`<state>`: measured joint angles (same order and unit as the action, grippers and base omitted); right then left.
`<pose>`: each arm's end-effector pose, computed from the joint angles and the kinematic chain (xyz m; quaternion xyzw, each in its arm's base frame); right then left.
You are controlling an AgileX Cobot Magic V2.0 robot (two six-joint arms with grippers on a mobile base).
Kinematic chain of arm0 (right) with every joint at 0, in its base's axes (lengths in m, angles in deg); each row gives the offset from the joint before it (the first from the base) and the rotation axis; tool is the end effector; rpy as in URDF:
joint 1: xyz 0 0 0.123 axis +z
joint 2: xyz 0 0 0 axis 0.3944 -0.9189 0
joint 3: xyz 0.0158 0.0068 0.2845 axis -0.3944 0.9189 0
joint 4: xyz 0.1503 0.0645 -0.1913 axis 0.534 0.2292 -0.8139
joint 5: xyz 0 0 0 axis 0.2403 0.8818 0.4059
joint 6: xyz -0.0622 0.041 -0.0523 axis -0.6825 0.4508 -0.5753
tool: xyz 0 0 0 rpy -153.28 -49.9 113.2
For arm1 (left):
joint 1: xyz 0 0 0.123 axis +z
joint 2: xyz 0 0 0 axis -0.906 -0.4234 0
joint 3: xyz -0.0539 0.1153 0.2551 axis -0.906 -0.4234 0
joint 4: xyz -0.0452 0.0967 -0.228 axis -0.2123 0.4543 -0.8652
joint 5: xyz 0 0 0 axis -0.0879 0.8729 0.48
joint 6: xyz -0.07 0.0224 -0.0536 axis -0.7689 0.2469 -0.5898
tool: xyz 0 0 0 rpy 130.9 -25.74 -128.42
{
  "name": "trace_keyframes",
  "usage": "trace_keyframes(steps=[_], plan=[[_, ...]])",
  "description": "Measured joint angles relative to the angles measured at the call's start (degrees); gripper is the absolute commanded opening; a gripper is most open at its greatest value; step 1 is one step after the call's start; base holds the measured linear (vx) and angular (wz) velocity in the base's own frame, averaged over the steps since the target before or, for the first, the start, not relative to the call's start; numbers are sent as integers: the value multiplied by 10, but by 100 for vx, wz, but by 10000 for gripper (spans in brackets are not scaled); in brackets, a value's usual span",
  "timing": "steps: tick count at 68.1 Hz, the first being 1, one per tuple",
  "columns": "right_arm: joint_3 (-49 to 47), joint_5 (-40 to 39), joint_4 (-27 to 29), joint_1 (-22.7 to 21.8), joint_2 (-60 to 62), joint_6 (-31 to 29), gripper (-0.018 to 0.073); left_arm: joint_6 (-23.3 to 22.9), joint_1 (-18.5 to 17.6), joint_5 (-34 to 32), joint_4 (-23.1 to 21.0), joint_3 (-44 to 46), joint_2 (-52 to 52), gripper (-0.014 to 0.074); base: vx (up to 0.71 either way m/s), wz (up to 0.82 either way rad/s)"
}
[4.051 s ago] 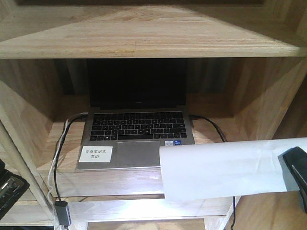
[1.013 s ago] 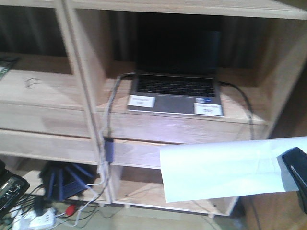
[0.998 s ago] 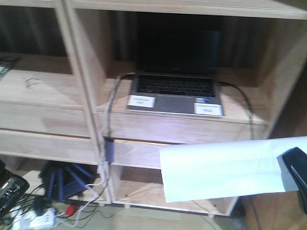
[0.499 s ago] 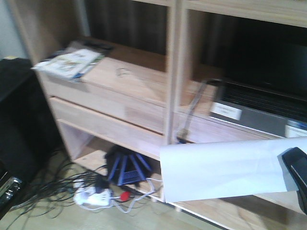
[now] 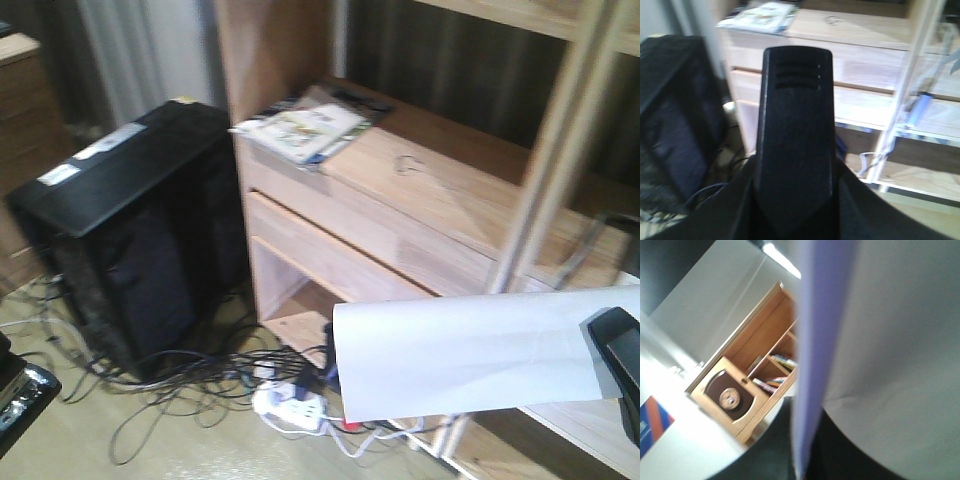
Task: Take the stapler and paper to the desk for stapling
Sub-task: 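Drive backward and turn away from the shelf holding stapler and paper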
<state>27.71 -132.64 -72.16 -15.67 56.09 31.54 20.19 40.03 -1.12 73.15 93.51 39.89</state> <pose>0.0793 0.0454 0.2411 0.1093 0.5402 0.5739 0.6057 0.0553 -0.0257 0.2794 0.1749 0.8192 -0.1216 0.5325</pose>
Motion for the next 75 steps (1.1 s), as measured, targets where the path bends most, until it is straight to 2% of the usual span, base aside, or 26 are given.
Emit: trace_keyframes(steps=[75], plan=[[0, 0, 0, 0, 0, 0, -5, 0, 0, 0, 0, 0, 0, -7, 5, 59]])
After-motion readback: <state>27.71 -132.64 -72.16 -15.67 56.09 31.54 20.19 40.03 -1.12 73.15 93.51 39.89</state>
